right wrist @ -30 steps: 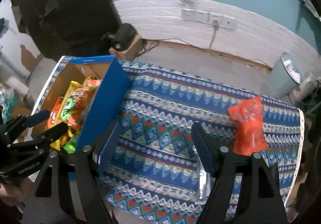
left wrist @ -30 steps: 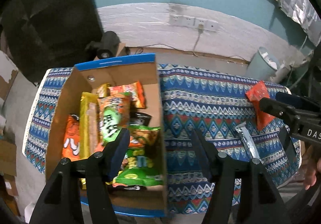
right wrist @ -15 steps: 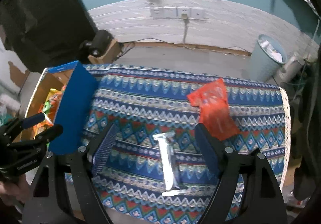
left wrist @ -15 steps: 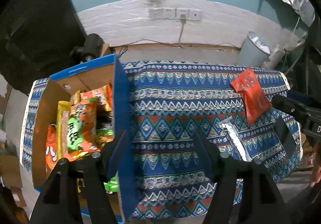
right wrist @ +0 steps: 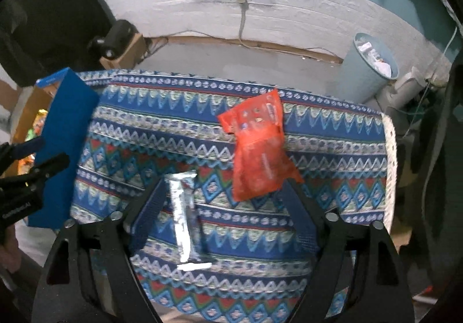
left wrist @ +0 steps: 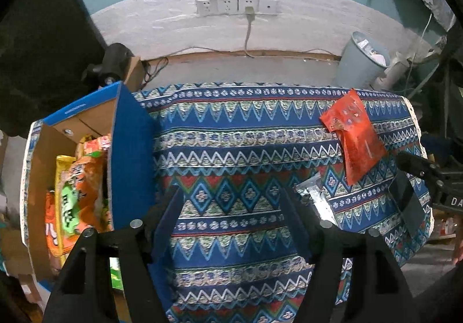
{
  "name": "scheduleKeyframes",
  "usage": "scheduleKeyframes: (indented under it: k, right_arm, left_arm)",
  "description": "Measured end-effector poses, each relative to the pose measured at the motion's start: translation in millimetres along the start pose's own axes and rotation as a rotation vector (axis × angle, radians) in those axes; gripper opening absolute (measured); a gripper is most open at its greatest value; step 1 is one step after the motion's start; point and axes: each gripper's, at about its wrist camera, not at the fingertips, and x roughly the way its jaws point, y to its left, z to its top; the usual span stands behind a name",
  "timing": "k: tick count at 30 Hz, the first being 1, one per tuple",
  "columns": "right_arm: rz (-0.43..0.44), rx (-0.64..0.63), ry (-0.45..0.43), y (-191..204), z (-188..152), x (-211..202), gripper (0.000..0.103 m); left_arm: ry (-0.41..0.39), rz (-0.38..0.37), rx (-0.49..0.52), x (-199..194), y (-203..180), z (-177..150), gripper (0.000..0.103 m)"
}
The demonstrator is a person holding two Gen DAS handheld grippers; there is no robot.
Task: Organize snacks
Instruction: 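Move both tools over the red bag and silver foil bar on the cloth, then grasp the silver foil bar with the left tool while the right tool grasps the red bag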
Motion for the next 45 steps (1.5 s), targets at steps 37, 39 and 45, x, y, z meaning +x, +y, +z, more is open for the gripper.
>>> scheduleKeyframes:
  k: [37,39,45]
  right_arm:
    - [0.0,-0.07,0.208,-39.2,25.4,141.7,0.06]
    - [0.002,-0.098,0.215,-34.4,20.8,138.3,0.041]
    - [0.015,-0.089,0.222,-28.2,7.1,123.5,0.036]
  left_arm:
    - [0.187,-0.083,-0.058,106.8,-48.2,12.6,0.077]
    - [0.192,-0.087,-0.06,107.0,-49.5,10.3,0.077]
    - [0.21,-0.145,-0.09,104.4,-65.9,-0.2,0.077]
